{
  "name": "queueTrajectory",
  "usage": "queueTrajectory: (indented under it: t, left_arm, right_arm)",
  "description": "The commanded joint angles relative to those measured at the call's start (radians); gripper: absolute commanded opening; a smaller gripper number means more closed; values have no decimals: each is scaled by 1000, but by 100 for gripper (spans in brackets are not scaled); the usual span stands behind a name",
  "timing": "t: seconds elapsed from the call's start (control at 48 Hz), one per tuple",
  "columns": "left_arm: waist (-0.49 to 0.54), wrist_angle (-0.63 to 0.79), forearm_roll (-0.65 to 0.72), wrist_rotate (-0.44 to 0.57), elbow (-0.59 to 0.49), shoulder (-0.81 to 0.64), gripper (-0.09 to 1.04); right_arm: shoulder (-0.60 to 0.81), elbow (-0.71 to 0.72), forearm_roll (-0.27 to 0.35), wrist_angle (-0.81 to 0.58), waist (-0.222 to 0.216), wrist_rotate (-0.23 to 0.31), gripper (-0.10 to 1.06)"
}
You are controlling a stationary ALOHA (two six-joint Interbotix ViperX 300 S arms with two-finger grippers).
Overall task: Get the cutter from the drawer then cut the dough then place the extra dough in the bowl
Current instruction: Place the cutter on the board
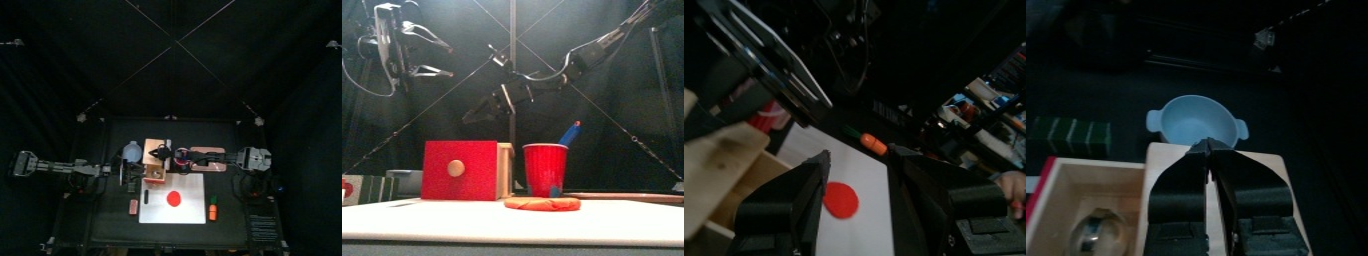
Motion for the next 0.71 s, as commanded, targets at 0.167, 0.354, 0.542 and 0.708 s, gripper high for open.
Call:
queueTrajectory:
  t: [0.167, 0.354, 0.542, 0.708]
  left_arm:
    - [46, -161, 32, 149, 21, -5, 85]
    - [49, -233, 32, 281, 29, -6, 86]
    - [58, -259, 6, 328, 41, -8, 86]
    - [60, -259, -11, 331, 60, -8, 86]
  right_arm:
    - [-64, 18, 161, 94, 52, 2, 37]
    - [-17, 2, 221, 103, 46, 2, 74]
    - [25, -20, 222, 138, 44, 2, 81]
    - [52, -34, 219, 155, 49, 0, 81]
